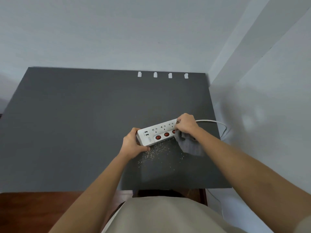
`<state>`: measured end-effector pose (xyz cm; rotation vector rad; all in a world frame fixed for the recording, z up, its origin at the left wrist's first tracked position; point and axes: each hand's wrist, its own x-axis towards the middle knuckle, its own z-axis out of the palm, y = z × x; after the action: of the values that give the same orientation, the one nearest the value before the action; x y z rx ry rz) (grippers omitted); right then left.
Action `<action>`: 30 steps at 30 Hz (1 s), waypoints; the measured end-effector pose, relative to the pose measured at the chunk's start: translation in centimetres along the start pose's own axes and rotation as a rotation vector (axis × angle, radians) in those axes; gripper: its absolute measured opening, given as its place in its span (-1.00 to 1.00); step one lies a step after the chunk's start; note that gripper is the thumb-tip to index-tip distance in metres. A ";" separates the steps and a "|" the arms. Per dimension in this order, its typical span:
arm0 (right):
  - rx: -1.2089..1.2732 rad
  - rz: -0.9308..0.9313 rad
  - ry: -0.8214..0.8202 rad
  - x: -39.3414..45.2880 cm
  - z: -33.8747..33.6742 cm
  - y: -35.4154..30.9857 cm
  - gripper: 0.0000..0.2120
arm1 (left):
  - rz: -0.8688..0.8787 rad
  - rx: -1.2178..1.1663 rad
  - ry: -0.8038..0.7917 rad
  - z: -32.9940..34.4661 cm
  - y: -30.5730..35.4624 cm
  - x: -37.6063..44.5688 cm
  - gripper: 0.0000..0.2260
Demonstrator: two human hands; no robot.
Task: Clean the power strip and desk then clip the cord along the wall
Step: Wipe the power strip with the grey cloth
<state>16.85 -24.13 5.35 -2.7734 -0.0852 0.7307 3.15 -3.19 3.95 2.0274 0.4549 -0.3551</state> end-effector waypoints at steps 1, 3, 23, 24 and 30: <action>-0.017 0.004 -0.037 0.0 -0.2 0.3 -0.89 | -0.001 -0.002 0.001 -0.1 -0.1 0.0 -0.40; -0.074 0.075 -0.095 0.2 -0.7 1.0 -0.79 | -0.006 -0.002 0.002 -0.1 -0.1 -0.1 -0.40; 0.178 -0.480 0.148 -6.1 5.4 -1.8 -0.67 | 0.037 -0.097 0.049 -0.1 1.6 -0.6 -0.48; 0.141 -0.405 0.173 -4.9 5.5 0.0 -0.65 | 0.035 -0.137 0.062 0.1 1.6 -0.8 -0.48; 0.413 -0.287 0.201 -4.0 5.2 -1.3 -0.68 | 0.033 -0.321 0.108 1.0 2.2 -1.6 -0.51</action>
<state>10.85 -22.15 3.28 -2.3561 -0.2555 0.3472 2.71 -5.25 5.83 1.7434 0.5098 -0.1408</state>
